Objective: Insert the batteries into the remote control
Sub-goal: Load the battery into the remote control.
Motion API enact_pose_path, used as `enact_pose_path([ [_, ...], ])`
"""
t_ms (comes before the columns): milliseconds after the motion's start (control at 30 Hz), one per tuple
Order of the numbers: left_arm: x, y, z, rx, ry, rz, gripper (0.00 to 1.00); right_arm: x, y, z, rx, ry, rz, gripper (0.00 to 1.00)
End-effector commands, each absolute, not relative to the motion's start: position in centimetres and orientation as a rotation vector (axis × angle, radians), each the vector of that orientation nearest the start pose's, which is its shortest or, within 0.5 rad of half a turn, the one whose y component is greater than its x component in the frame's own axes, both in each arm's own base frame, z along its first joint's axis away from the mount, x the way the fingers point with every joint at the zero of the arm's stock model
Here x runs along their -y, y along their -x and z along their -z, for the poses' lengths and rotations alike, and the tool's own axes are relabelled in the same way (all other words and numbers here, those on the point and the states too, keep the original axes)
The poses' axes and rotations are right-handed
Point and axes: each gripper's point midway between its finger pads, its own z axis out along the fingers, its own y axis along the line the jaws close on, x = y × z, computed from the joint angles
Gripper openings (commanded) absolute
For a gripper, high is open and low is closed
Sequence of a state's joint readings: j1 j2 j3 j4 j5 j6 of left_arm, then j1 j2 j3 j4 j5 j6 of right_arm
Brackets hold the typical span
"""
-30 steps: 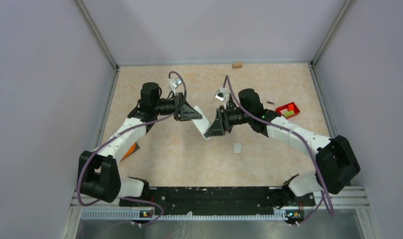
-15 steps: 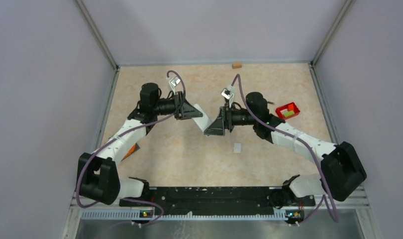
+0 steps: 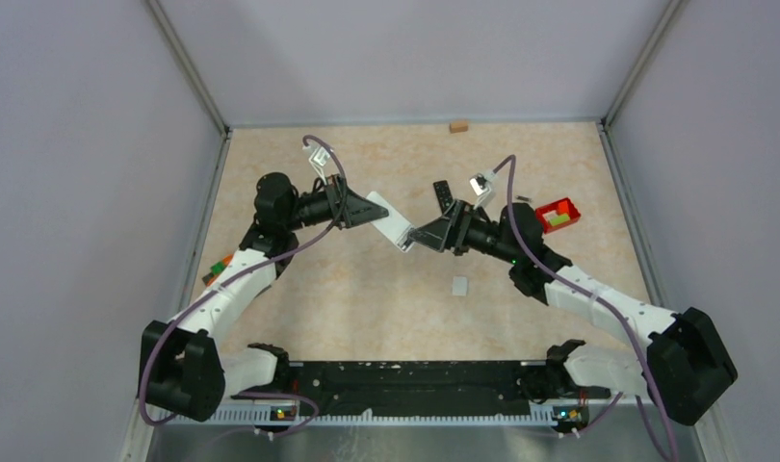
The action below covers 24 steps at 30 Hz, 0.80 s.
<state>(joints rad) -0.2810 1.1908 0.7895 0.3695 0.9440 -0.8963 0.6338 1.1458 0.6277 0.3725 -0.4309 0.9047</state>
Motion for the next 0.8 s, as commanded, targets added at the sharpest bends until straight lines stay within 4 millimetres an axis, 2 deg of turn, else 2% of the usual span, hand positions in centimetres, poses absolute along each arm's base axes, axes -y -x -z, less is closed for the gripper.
enact_pose_path([
  [0, 24.1, -26.3, -31.0, -1.708, -0.325, 1.569, 0.0, -29.5, -25.1, -27.9, -1.759, 0.025, -1.47, 0.76],
  [100, 24.0, -26.4, -31.0, -1.709, -0.318, 1.567, 0.0, -29.6, -25.5, -27.7, -1.775, 0.012, -1.467, 0.7],
  [367, 24.0, -26.6, -31.2, -1.705, -0.306, 1.567, 0.0, -30.5, -25.5, -26.3, -1.835, 0.042, -1.484, 0.42],
  [533, 24.0, -26.7, -31.3, -1.704, -0.298, 1.572, 0.0, -30.6, -25.7, -25.6, -1.859, 0.048, -1.459, 0.34],
  [700, 23.9, -26.8, -31.5, -1.699, -0.288, 1.555, 0.0, -30.5, -26.0, -25.4, -1.872, 0.055, -1.424, 0.11],
  [767, 23.8, -27.0, -31.4, -1.702, -0.275, 1.537, 0.0, -30.4, -26.1, -25.7, -1.872, 0.06, -1.413, 0.11],
])
